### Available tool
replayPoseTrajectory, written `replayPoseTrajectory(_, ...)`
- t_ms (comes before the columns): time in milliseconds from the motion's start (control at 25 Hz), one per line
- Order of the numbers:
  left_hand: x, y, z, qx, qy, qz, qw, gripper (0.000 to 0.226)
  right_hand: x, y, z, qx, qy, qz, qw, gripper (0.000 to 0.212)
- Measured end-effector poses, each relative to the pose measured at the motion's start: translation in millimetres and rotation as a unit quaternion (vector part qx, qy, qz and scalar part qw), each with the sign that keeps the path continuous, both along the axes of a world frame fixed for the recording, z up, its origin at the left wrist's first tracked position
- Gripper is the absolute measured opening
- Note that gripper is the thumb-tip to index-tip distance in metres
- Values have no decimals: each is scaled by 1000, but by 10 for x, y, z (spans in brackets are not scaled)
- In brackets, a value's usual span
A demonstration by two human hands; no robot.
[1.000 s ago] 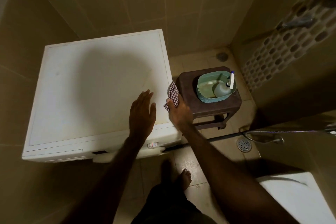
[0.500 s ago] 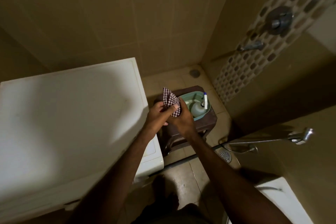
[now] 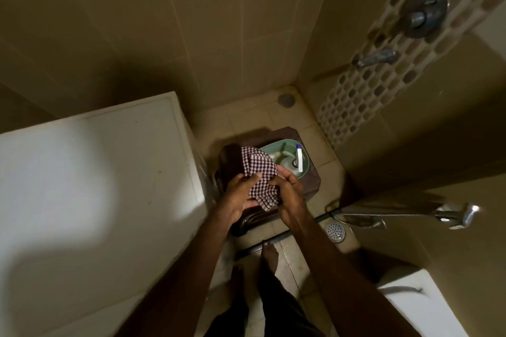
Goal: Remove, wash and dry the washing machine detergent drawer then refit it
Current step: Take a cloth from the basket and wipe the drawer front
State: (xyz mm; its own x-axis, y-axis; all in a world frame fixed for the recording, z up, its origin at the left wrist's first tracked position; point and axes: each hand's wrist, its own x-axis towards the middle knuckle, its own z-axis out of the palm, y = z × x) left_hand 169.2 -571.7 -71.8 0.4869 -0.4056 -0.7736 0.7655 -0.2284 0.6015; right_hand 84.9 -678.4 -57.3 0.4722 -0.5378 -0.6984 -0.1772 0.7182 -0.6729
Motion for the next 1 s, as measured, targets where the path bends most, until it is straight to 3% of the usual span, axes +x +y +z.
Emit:
replayPoseTrajectory(80,15,-198,-123,36,-20,14,999,53,50,-122,-153,3,32,-14,999,39)
replayPoseTrajectory(240,55,-566,-451,143,-104,-41,983,53,120,-279,-497,-202,132,72,968,34)
replayPoseTrajectory(320,88,-713,-672,171,-152,-81,970,44,147,-382,-720,-258,163,119,945,30)
replayPoseTrajectory(520,233,-898,-986,193,-198,-81,958,61,366,-628,-1133,-198,208,215,933,30)
replayPoseTrajectory(760,191,-857,-1058,169,-220,-158,948,50,475,-693,-1254,-172,173,276,930,25)
replayPoseTrajectory(1000,47,-554,-709,195,-330,-156,910,35,308,-547,-1003,-272,203,278,898,30)
